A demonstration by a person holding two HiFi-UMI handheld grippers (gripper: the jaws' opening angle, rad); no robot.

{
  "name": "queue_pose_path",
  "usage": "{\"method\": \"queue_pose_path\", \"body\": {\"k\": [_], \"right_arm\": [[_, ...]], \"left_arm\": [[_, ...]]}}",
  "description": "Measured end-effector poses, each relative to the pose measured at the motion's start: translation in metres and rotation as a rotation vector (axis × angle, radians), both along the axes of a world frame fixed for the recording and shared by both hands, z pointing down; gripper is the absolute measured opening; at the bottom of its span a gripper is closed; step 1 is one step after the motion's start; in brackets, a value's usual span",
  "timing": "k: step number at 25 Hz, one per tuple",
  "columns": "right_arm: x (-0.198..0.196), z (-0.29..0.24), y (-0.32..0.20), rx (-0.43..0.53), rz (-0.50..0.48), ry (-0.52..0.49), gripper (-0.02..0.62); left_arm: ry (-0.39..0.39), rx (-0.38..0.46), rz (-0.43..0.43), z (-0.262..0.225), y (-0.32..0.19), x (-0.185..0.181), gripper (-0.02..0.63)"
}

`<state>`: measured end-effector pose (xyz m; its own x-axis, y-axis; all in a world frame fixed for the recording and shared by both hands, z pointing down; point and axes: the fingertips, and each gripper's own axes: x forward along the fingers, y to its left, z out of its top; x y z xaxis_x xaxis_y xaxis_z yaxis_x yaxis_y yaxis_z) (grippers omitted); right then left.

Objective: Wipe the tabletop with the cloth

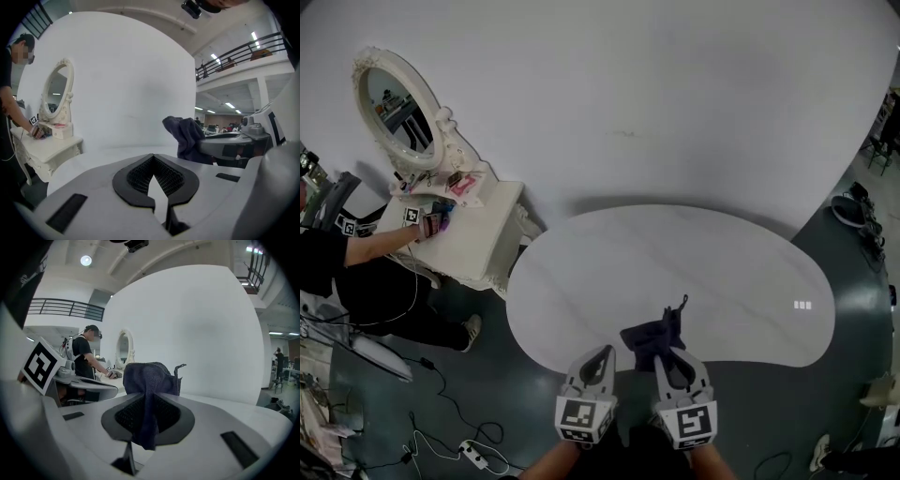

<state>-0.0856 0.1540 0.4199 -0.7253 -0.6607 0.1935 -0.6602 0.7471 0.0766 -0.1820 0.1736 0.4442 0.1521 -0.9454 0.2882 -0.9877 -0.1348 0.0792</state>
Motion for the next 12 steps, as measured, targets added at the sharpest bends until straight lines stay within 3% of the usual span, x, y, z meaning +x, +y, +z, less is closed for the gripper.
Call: {"method": "queue_pose_path", "body": {"k": [6,12], "right_arm": [[0.039,-0.011,0.017,0.03,0.036,-0.019,0.041],[0.049,-0.013,0.023,0.044,0.053,-0.023,0.041]], "left_arm": [[-0.01,0.007,0.056,-0.005,0.013,0.037,0.003],[-0.024,0.024,0.08,-0.008,0.02,0.054,0.003]]}}
